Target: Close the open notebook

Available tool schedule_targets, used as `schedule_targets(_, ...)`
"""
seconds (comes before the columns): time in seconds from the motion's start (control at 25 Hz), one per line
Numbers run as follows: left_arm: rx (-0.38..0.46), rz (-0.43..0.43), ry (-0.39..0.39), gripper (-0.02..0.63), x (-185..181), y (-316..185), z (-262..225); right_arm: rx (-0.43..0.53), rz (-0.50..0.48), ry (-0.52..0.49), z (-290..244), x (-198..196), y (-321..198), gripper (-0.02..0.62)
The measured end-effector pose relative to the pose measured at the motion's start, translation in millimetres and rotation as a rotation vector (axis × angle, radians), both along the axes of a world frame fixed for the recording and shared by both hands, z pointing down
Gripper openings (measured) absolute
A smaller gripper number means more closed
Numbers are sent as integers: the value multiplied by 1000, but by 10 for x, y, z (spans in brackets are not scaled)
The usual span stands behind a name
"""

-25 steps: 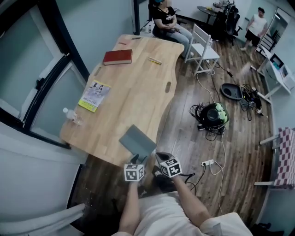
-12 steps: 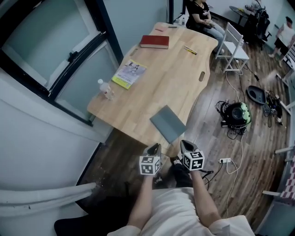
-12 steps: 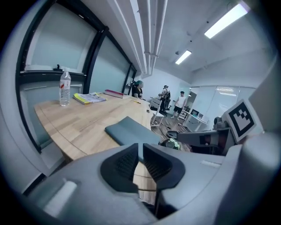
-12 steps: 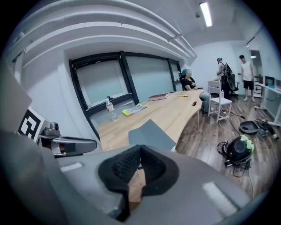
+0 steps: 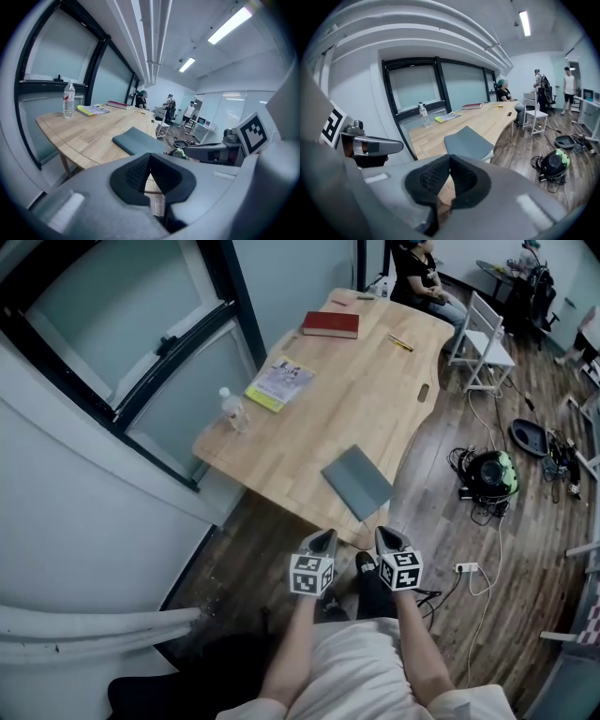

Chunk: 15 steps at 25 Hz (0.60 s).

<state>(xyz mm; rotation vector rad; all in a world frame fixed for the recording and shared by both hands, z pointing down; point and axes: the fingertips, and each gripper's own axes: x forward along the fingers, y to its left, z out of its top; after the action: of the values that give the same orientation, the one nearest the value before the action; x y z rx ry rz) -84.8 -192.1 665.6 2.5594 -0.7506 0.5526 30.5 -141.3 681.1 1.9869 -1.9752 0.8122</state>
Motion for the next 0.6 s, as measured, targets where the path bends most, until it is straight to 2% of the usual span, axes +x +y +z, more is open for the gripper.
schedule_targets(0.6,24,12,-5,8,-71,28,-34,7,-10,23,-7,-122,15,0)
